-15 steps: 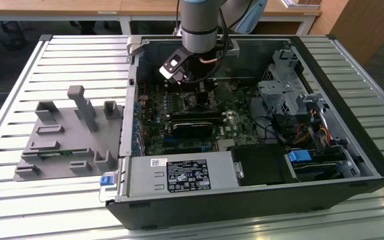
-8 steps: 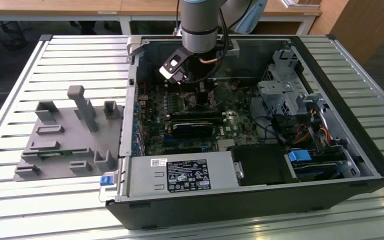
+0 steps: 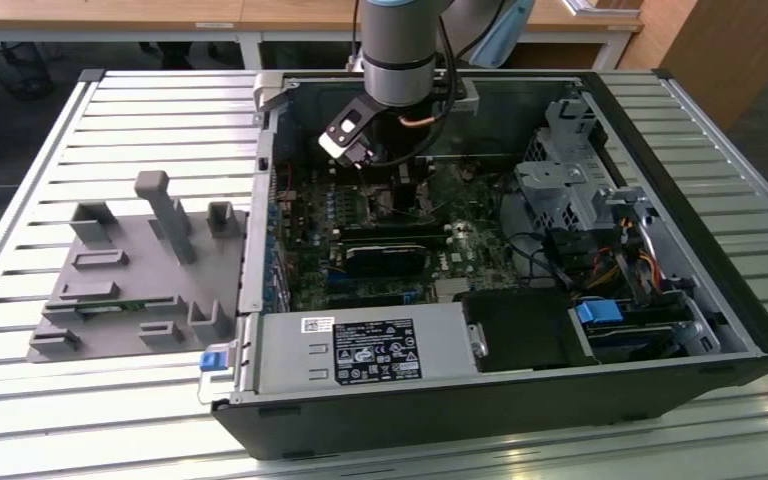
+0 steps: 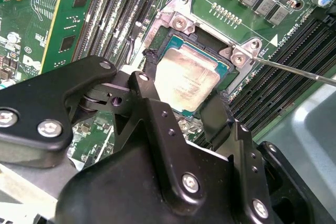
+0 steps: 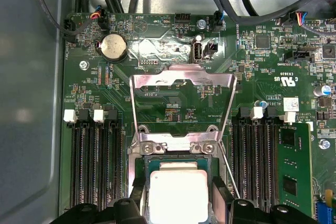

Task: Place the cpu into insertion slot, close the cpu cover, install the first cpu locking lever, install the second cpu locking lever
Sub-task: 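Place the cpu into insertion slot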

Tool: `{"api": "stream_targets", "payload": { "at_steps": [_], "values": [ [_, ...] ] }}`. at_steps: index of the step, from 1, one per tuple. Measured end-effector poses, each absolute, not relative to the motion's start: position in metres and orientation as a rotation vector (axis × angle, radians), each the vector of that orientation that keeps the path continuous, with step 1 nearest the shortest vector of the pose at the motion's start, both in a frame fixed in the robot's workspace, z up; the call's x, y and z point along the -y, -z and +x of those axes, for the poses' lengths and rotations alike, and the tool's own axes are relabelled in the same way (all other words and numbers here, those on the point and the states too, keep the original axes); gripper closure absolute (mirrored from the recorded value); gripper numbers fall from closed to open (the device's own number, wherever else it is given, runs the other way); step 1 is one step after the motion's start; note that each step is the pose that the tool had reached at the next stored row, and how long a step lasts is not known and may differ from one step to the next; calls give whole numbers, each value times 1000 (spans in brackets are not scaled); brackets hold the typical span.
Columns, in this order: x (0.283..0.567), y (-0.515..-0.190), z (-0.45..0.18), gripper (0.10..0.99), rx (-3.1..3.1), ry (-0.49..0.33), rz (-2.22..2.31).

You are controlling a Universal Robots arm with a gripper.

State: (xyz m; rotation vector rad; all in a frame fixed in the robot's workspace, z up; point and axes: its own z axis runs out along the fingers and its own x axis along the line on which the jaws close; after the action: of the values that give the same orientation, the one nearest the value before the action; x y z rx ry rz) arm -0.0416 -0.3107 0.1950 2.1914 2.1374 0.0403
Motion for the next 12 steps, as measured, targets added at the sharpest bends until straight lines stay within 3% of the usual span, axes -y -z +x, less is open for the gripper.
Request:
{"api": "stream_targets", "payload": {
  "at_steps": [12],
  "values": [
    [309, -194, -42, 482, -2138, -40, 2192]
  ]
}}
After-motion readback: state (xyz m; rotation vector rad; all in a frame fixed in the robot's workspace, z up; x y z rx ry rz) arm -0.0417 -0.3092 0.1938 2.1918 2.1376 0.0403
